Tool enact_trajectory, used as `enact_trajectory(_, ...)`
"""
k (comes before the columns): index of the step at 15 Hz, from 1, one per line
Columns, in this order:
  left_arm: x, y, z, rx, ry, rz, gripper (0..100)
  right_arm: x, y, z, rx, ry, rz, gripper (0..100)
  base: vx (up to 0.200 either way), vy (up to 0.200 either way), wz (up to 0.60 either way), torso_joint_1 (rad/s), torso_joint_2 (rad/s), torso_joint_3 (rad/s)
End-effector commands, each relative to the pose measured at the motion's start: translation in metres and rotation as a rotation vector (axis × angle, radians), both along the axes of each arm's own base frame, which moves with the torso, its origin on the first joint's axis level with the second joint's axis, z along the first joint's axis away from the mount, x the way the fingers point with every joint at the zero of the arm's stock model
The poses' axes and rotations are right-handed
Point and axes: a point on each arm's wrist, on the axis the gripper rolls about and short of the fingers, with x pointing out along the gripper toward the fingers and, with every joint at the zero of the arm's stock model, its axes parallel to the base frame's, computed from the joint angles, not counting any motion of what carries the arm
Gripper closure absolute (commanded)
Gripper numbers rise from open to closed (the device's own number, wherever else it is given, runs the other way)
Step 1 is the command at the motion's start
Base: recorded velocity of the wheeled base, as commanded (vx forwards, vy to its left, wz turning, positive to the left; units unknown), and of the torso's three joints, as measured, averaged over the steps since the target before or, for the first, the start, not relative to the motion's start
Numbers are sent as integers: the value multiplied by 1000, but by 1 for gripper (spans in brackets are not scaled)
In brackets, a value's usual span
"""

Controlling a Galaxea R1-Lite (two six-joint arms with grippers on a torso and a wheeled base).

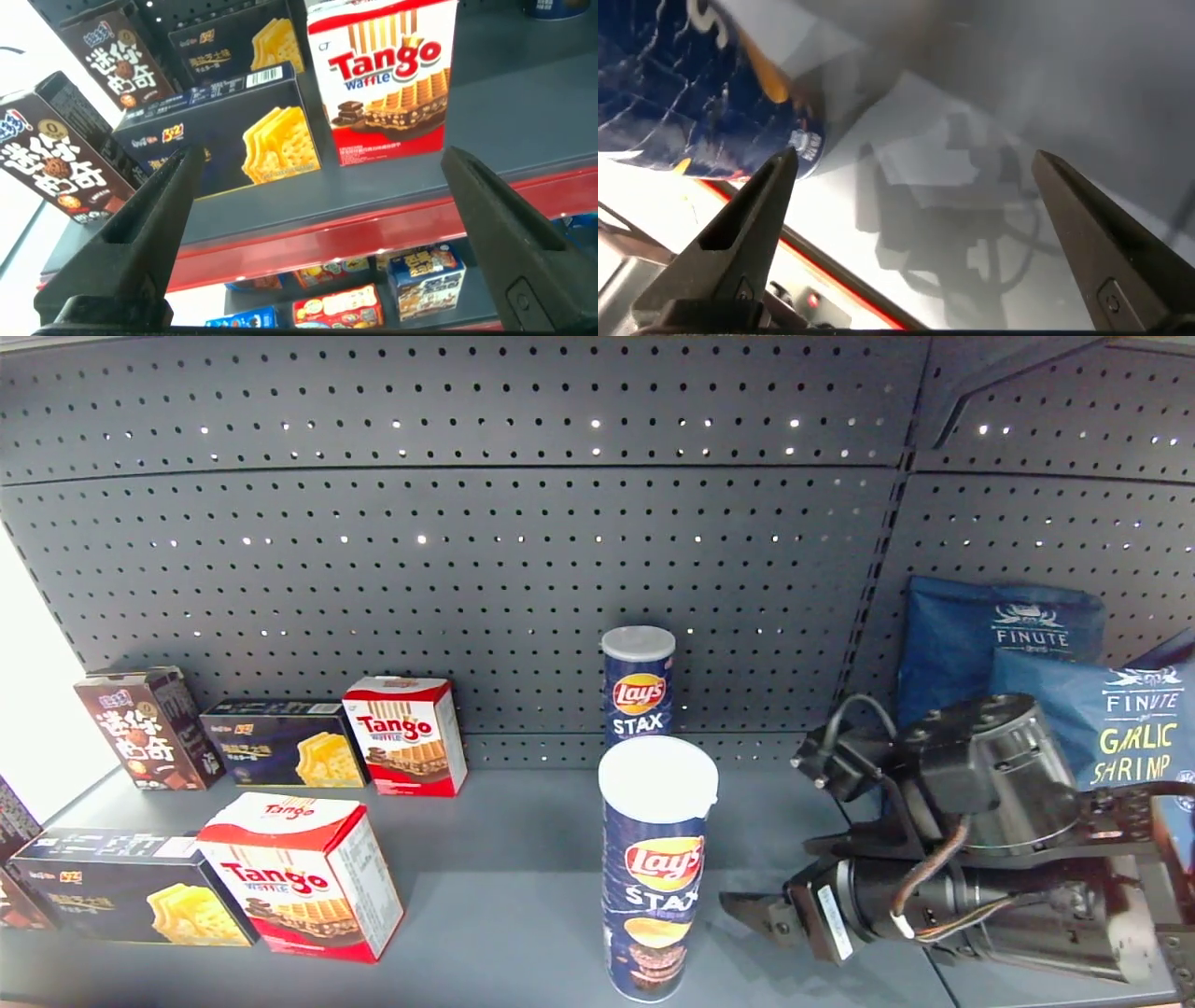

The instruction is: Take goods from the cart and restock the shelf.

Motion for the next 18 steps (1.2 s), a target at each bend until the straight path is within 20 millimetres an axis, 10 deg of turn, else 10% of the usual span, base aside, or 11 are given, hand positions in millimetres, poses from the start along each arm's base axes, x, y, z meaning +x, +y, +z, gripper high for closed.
enact_trajectory(1, -3, 1, -10, 0, -4, 1, 0, -21, -44, 27, 106, -81, -123, 0, 0, 0, 0, 0, 0, 0)
enact_trajectory(7, -7, 3, -36, 12, 20, 3, 0, -102, -162, 33, 214, -355, -586, 0, 0, 0, 0, 0, 0, 0)
enact_trajectory(15, -11, 5, -51, 114, -8, -12, 0, -198, -180, -87, 81, -557, -871, 0, 0, 0, 0, 0, 0, 0)
enact_trajectory(18, -11, 5, -51, 111, -7, -12, 0, -202, -179, -93, 64, -601, -804, 0, 0, 0, 0, 0, 0, 0)
